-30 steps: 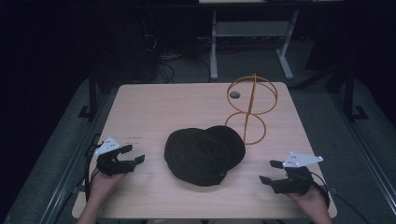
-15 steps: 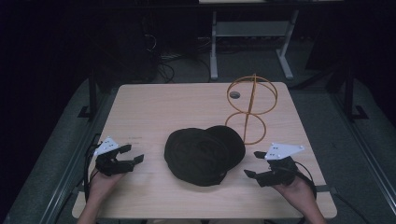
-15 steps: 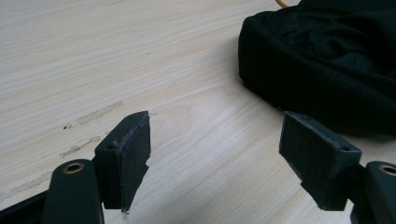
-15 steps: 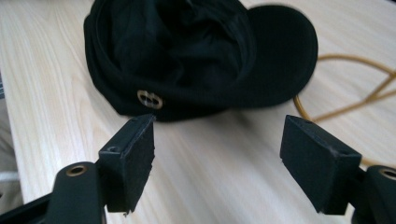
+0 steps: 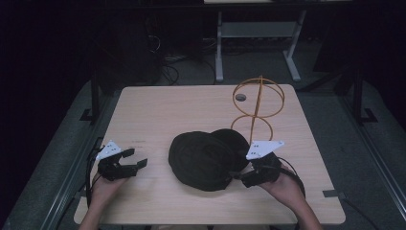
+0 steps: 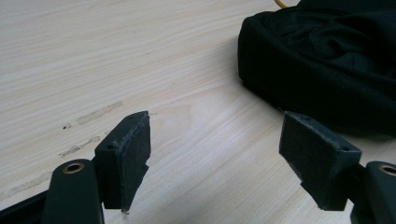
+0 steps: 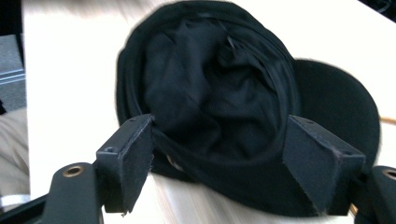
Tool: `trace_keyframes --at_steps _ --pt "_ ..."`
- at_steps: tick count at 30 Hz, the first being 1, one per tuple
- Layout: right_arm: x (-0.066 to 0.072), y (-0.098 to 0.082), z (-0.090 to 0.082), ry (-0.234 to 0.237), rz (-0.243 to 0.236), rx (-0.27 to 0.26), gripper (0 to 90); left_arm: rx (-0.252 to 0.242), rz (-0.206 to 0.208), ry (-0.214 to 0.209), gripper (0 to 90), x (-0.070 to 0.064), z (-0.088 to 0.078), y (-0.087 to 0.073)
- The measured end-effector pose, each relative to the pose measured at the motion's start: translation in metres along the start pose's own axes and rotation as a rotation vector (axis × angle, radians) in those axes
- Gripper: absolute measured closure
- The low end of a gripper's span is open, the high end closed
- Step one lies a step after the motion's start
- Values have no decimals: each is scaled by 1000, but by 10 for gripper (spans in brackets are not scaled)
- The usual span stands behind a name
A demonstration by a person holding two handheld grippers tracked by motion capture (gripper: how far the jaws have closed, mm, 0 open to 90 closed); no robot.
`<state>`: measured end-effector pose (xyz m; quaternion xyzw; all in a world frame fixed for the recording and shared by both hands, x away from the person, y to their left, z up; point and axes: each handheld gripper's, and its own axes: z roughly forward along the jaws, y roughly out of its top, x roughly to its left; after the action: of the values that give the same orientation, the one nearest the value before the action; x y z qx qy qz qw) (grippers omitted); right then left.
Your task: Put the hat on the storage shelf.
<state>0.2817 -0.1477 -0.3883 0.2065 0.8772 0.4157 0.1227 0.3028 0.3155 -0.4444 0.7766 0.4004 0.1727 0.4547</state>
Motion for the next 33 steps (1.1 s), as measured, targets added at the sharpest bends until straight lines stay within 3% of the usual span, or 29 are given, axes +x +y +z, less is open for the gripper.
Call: trace_keyframes --at_steps 16,27,30,33 --pt "24 35 41 98 -130 36 330 -3 5 -3 249 0 1 0" --pt "30 38 71 159 -125 100 450 -1 -3 -7 249 1 2 0" --pt "33 36 78 177 -104 114 492 3 2 -6 249 0 2 0" --pt "36 34 82 185 -120 129 559 2 1 -5 249 0 2 0"
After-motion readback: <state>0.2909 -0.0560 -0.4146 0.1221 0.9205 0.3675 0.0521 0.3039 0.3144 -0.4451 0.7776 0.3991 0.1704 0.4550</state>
